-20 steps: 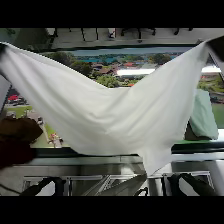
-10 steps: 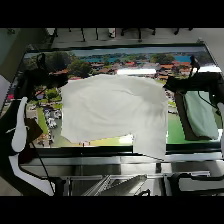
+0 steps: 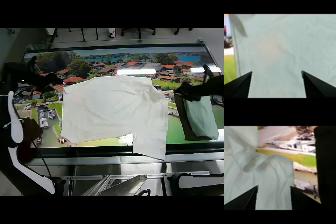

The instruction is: Fold the shirts.

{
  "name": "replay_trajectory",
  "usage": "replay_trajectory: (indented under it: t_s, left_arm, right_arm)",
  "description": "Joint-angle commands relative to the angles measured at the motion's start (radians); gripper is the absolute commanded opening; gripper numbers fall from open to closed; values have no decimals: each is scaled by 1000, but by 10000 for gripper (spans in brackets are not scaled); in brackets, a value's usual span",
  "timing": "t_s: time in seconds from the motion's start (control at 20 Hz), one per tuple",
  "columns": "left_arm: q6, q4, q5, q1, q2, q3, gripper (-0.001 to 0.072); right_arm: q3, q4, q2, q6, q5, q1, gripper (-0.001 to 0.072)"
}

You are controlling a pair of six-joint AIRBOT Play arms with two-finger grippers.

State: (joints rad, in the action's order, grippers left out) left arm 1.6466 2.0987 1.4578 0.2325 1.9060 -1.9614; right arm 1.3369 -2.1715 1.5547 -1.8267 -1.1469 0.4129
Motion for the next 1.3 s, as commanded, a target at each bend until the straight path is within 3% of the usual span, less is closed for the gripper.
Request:
replay_trajectory:
  t_s: [0.0, 0.2, 0.35, 0.55, 0.75, 0.8, 0.9, 0.95, 1.25]
  left_arm:
    - [19, -11, 216, 108, -118, 212, 692]
    - [130, -10, 102, 172, -312, 708, 691]
    - [202, -5, -5, 179, -379, 957, 691]
    - [248, 0, -108, 126, -385, 1119, 691]
    - [262, 35, -219, 43, -385, 1131, 688]
    - [262, 34, -227, 28, -385, 1117, 560]
    - [262, 33, -216, 9, -385, 1080, 93]
    - [266, 33, -198, 0, -385, 1063, 18]
    - [264, 32, -163, -10, -385, 1032, 18]
  right_arm:
    - [-48, 56, -9, -61, -212, 118, 454]
    - [-190, 55, -8, -151, -205, 135, 435]
    - [-238, 56, -8, -168, -189, 134, 428]
    - [-240, 55, -8, -168, -188, 134, 429]
    - [-241, 56, -8, -167, -189, 134, 429]
    - [-241, 56, -8, -168, -189, 134, 429]
    - [-242, 56, -5, -168, -189, 133, 430]
    - [-242, 56, 1, -168, -189, 133, 432]
    - [-242, 51, 109, -168, -188, 77, 439]
